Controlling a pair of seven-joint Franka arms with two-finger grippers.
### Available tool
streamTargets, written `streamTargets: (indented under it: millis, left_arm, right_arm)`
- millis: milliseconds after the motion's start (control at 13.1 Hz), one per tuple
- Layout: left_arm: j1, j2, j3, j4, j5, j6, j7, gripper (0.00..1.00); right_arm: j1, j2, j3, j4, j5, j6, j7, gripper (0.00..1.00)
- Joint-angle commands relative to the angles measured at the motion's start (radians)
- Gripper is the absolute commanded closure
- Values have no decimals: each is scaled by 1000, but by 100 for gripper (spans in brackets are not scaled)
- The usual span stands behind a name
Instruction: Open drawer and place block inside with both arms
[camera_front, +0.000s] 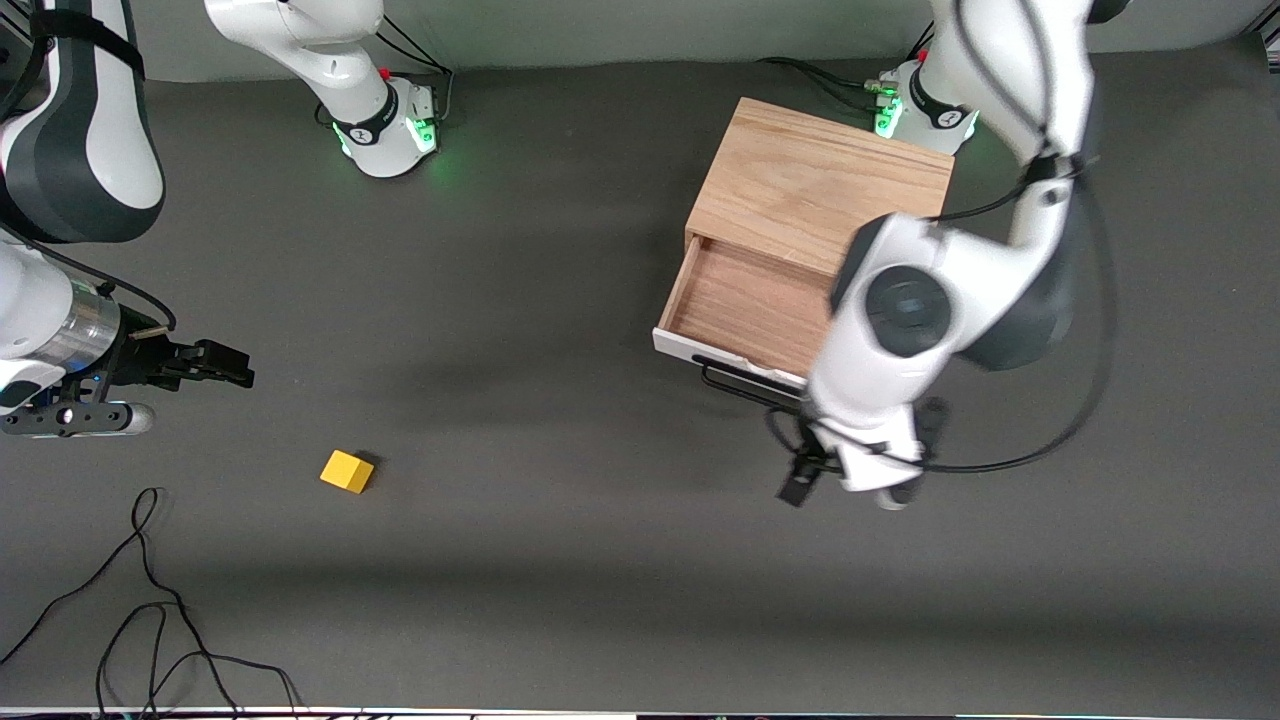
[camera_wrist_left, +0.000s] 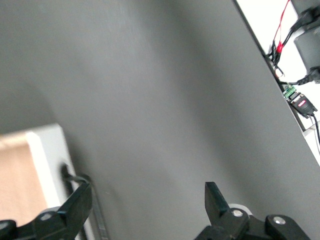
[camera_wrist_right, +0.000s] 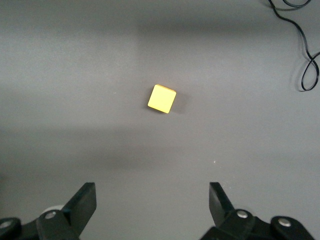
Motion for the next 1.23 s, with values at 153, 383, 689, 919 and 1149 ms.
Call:
streamTargets:
  millis: [153, 383, 689, 919, 1149]
  left_arm:
    - [122, -163, -5, -29, -7, -193, 388, 0]
    - [191, -230, -1, -59, -9, -283, 648, 0]
    - [296, -330, -1, -144, -9, -363, 969, 0]
    - [335, -388, 0, -210, -6, -364, 1153, 0]
    - [344, -416, 2, -234, 19, -396, 1271, 0]
  right_arm:
    - [-2, -37, -8, 23, 12, -56, -20, 0]
    - [-11, -36, -11, 34, 15, -103, -21, 0]
    - [-14, 98, -14, -4, 15, 92, -21, 0]
    - [-8, 193, -14, -18, 17, 204, 2, 0]
    - [1, 250, -12, -105, 18, 365, 101, 0]
